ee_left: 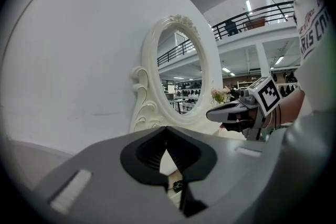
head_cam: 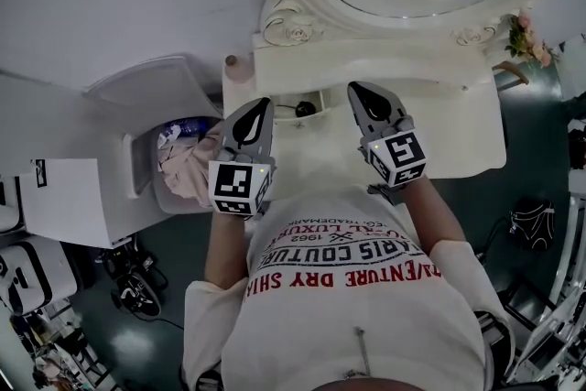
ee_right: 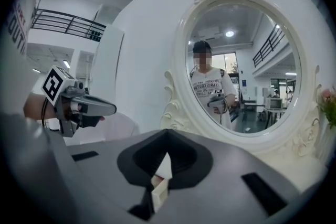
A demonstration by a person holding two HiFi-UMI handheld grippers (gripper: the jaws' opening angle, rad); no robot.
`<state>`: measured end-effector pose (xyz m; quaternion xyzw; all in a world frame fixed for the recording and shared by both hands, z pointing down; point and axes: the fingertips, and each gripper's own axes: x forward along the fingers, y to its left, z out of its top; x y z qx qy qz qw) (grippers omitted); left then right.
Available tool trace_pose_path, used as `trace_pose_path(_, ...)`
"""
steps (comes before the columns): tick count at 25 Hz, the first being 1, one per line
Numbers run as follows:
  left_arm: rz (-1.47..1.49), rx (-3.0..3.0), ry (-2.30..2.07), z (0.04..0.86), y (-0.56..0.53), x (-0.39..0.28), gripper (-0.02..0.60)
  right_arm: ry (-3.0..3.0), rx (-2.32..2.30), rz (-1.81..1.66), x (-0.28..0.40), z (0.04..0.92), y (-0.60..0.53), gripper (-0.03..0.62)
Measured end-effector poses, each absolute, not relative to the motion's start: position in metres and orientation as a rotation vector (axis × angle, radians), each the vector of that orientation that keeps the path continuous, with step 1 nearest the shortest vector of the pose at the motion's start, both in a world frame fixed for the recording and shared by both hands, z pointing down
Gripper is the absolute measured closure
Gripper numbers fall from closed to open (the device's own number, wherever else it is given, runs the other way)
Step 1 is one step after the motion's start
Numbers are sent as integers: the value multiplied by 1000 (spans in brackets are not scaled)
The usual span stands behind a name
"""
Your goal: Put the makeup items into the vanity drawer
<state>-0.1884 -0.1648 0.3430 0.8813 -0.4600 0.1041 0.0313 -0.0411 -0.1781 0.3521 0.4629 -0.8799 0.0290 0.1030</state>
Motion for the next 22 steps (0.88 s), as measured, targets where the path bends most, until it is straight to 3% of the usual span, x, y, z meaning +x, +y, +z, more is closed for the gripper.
trace_pose_path(22,302,2685,-1441,342,-170,-186,571,-2600,1348,38,-42,352,-176,588)
